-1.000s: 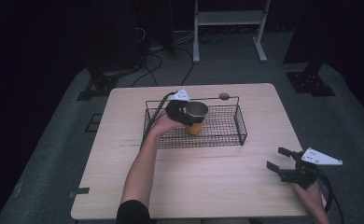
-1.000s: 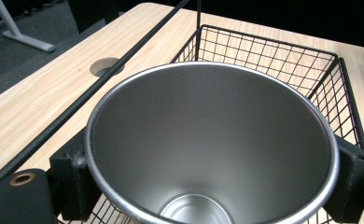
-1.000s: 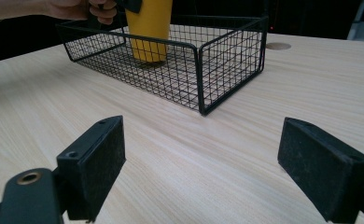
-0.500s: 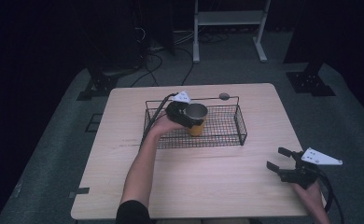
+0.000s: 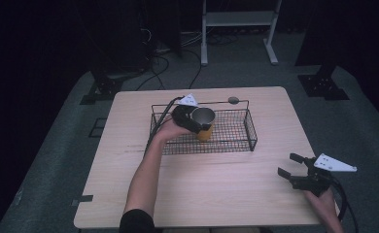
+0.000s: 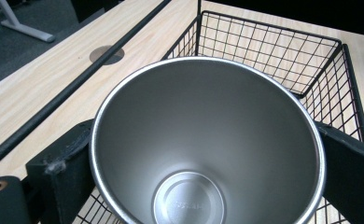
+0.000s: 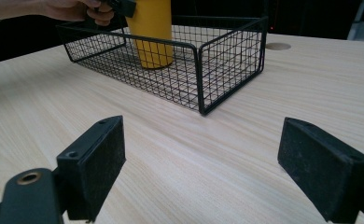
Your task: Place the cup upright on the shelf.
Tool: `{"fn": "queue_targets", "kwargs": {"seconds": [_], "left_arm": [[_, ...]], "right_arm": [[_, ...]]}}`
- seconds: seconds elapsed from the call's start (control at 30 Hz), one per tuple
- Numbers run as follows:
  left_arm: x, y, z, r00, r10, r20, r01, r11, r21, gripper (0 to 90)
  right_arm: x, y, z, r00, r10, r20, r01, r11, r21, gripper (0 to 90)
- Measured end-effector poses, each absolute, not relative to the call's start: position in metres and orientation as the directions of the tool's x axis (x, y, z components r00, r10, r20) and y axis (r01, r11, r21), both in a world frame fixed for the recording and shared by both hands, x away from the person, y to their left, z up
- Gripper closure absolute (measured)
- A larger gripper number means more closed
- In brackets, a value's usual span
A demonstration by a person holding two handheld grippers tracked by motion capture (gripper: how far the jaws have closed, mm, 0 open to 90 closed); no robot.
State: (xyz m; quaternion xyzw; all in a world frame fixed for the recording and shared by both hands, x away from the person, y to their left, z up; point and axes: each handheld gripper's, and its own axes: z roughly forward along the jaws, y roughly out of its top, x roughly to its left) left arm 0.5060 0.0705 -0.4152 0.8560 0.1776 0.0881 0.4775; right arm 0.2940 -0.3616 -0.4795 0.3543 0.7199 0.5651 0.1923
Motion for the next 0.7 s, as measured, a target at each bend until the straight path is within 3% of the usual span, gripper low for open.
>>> {"fn": "queue_targets", "kwargs": {"seconds": [0.7], "left_arm": [[0.496,0.075,-0.392,0.909,0.416,0.029,0.164,-0.42,0.893,2.2]], "right_arm": [[0.294,-0.362,-0.479,-0.676,0.726,0.126,0.291,0.107,0.951,13.9]]}}
